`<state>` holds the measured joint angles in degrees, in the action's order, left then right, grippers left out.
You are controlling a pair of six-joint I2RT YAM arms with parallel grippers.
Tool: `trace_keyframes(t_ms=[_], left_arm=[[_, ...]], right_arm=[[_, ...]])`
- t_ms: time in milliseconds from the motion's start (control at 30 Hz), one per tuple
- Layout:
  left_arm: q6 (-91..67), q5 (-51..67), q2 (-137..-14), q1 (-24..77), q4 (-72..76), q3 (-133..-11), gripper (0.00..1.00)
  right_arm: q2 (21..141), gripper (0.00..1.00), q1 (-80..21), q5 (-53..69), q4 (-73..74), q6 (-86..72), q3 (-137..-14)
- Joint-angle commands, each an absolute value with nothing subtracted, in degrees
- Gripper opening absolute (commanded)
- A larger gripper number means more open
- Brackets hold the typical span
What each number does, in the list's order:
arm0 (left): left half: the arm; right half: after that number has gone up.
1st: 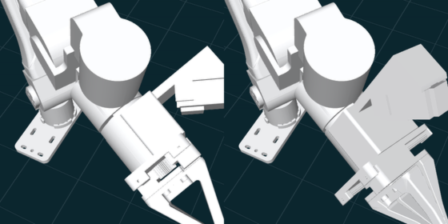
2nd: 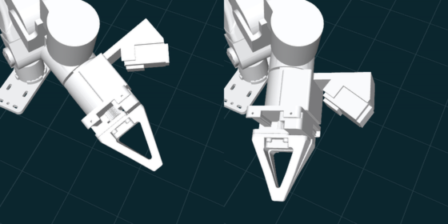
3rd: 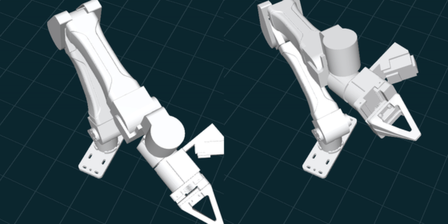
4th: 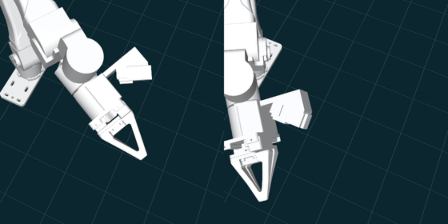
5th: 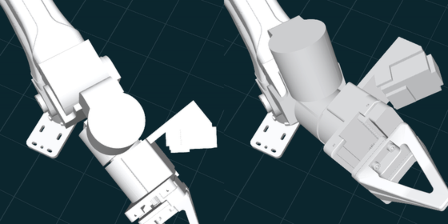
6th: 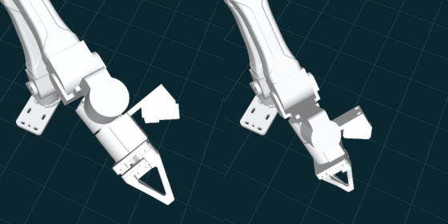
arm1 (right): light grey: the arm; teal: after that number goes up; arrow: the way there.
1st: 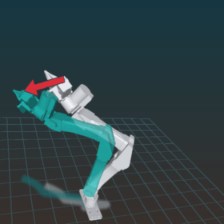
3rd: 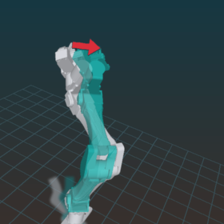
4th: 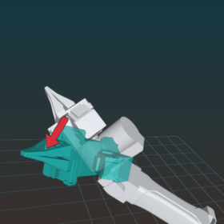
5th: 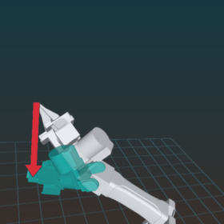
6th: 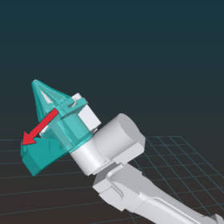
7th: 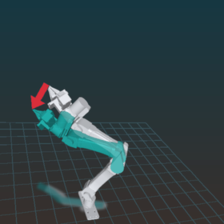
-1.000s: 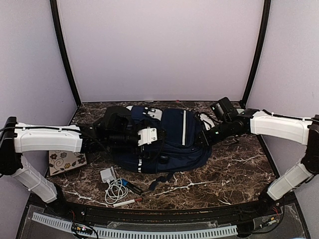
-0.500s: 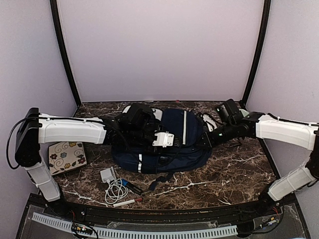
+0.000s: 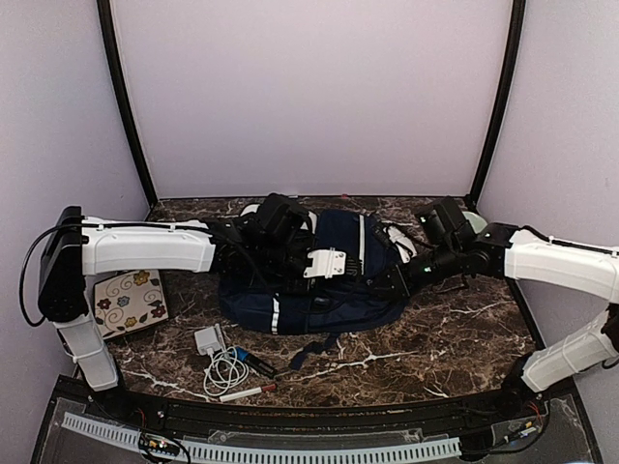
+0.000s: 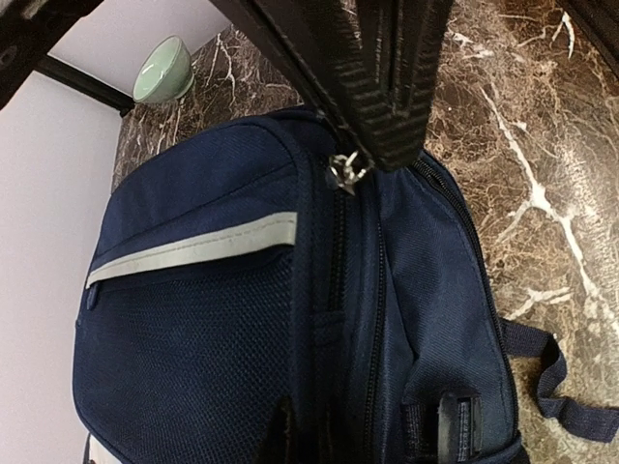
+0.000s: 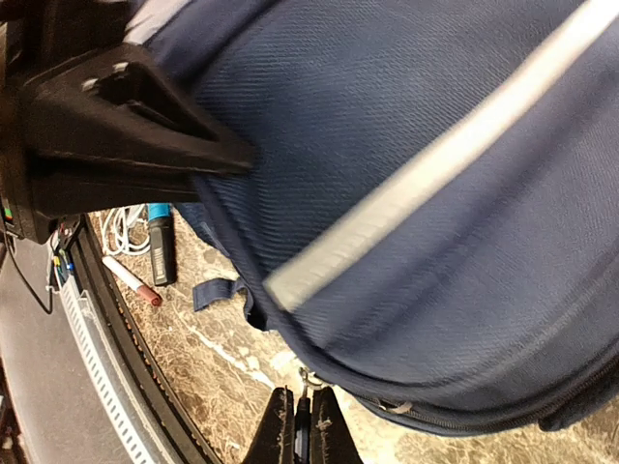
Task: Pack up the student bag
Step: Unzip the upper front pocket of the student bag, then pick up the pen from the center of the board.
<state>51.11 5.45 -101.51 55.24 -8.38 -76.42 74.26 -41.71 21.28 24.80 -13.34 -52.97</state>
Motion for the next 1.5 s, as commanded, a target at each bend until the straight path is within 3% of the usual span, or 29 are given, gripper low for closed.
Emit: trace_keyframes(t_ms=[0,400,533,667,700,800,867,1033,1233,1367,1467], left_arm=[[41.8,5.9,-102.2,54.4,-7.9,-80.0,0.0],[36.4,14.4,-98.3,54.2,-1.1,-76.0,0.0],[35.8,15.2,-97.1,53.5,0.1,-73.9,0.0],[34.8,14.7,-96.1,52.2,-1.0,-73.3,0.0],[34.2,14.5,-95.7,51.9,-1.6,-73.3,0.03],[29.7,12.9,-93.1,51.7,-3.1,-72.6,0.61],[25.3,10.8,-90.6,51.7,-4.1,-71.7,0.79],[13.4,4.0,-84.4,50.8,-14.0,-73.4,0.84],[0.4,-4.7,-78.1,44.2,-24.3,-73.2,0.88],[-7.3,-10.1,-74.1,37.2,-27.9,-69.6,0.91],[-10.7,-11.1,-71.2,32.5,-29.0,-66.5,0.93]], right_arm=[[72.2,0.0,-47.8,24.2,20.1,-14.3,-53.9],[79.0,0.0,-49.2,27.6,-10.4,-28.4,-50.3],[79.5,0.0,-49.3,25.5,-8.9,-28.1,-51.3],[76.6,0.19,-49.1,19.8,0.5,-25.8,-52.4],[75.5,0.24,-49.0,18.8,2.2,-25.5,-52.3],[72.3,0.35,-48.7,15.9,7.5,-26.1,-52.3],[71.5,0.39,-48.8,13.1,12.4,-26.3,-53.5],[69.5,0.46,-50.3,8.6,18.4,-27.9,-55.9],[72.2,0.47,-56.9,4.6,16.9,-30.0,-61.6],[82.0,0.46,-64.0,1.2,15.2,-30.4,-65.3],[94.1,0.48,-69.1,-2.4,23.9,-28.2,-78.1]])
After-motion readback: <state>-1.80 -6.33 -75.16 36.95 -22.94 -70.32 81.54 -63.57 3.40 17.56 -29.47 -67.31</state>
